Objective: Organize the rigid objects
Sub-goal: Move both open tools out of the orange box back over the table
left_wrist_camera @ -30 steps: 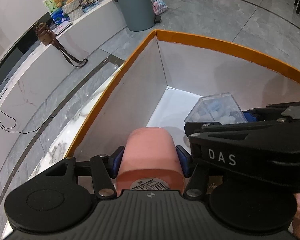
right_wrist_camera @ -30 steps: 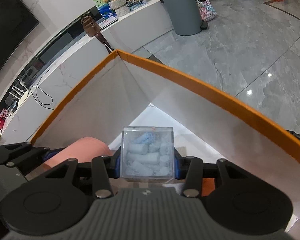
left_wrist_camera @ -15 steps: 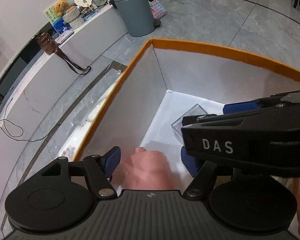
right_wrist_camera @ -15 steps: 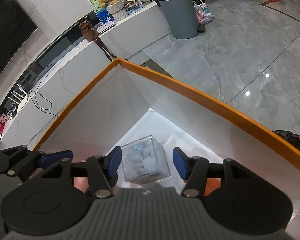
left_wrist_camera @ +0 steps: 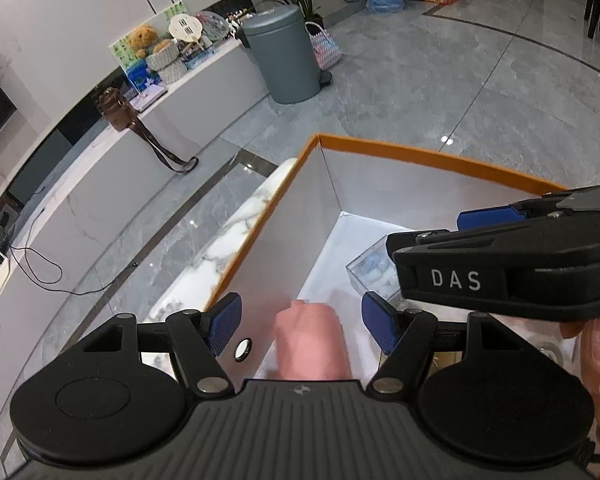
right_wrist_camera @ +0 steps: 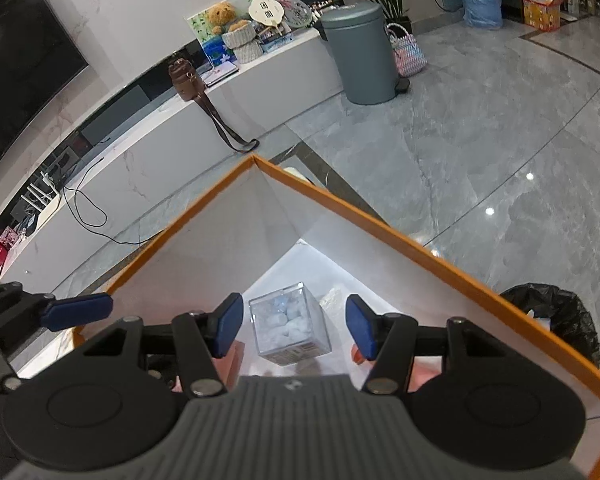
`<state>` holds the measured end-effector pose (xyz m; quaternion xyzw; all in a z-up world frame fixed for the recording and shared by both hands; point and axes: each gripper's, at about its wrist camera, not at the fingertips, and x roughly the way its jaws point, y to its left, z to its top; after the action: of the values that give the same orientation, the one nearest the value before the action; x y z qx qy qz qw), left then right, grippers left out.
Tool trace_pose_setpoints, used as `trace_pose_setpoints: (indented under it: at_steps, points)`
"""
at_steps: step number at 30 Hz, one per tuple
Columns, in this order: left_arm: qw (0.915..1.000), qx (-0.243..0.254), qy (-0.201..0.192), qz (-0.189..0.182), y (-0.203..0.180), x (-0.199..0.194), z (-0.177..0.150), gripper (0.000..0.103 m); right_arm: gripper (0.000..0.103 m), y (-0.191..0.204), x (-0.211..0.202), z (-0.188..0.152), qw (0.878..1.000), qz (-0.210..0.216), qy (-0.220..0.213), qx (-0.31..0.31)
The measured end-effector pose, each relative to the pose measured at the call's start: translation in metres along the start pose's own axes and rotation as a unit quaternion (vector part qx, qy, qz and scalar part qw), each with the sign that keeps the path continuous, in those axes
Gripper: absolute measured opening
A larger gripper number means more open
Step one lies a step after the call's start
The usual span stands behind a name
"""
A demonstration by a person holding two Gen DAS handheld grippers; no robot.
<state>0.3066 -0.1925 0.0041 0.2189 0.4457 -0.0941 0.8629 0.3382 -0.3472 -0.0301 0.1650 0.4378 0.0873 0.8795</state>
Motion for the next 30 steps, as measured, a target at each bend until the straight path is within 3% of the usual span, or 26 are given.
trace_pose_setpoints:
  at_steps: [11,30]
  points:
    - [0.9989,-0.024,-0.040,0.006,0.015,-0.047,-0.027,0.081,0.057,0.019,-0.033,0.002,0.999,0.012,-0.025,-0.018]
    - [0.9936,-0.095,-0.042,0.045,0.069,-0.106,-0.112,0.081,0.057,0.092,-0.075,-0.033,0.991,0.045,-0.054,-0.111]
